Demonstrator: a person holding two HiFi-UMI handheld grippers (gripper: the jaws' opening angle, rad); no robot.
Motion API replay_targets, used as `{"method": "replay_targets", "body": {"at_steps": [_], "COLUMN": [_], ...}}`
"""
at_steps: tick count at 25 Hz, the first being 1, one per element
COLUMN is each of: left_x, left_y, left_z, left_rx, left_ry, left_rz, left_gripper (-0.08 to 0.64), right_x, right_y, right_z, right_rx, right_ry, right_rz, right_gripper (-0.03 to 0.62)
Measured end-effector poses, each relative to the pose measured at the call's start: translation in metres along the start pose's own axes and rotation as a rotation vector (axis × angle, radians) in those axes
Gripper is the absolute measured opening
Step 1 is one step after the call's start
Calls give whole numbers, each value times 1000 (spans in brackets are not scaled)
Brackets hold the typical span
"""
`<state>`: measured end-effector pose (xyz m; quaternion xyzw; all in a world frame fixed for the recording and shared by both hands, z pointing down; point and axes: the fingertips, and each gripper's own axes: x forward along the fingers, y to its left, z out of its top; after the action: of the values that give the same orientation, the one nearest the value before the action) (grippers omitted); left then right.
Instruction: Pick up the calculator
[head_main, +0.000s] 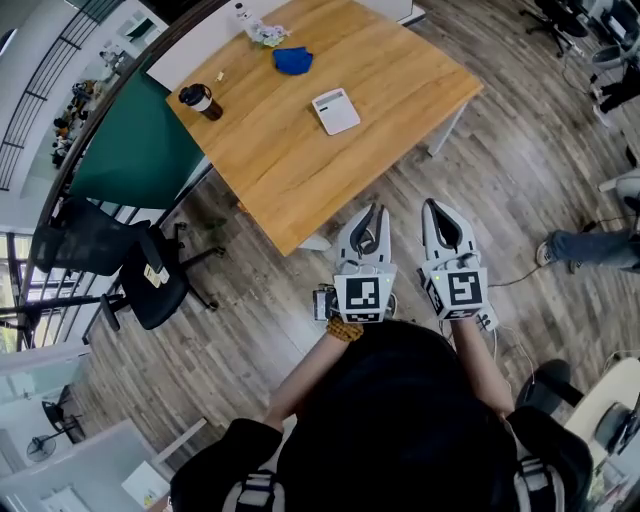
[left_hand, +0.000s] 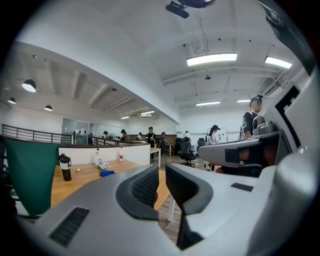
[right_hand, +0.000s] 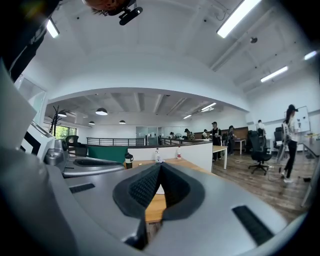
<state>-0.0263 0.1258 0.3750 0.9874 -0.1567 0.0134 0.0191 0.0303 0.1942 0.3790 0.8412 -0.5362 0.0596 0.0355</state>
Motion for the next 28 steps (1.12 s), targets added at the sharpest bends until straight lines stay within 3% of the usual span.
{"method": "replay_targets", "body": {"at_steps": [8,14,20,25,28], "left_x": [74,104,115,143,168], "left_y": [22,44,73,105,122], "left_z": [-19,-34,-47,-42,-40], "left_rx": [-45,-82,-103,-127,-154], "left_ry": [15,39,80,67,53], "left_rz": [-23,20,57,87,97], "left_gripper": [60,60,60,60,60], "right_x": [55,94,143,184,211], "right_y": [-17,-28,-20,-5,-5], "right_z": [5,-4,-5,8,8], "right_rx": [-89,-89,-85,-160,-114], "right_ry": [64,88,103,124,150], "right_rz": [20,70,149,238,271], "right_gripper": [5,5,5,5,5]}}
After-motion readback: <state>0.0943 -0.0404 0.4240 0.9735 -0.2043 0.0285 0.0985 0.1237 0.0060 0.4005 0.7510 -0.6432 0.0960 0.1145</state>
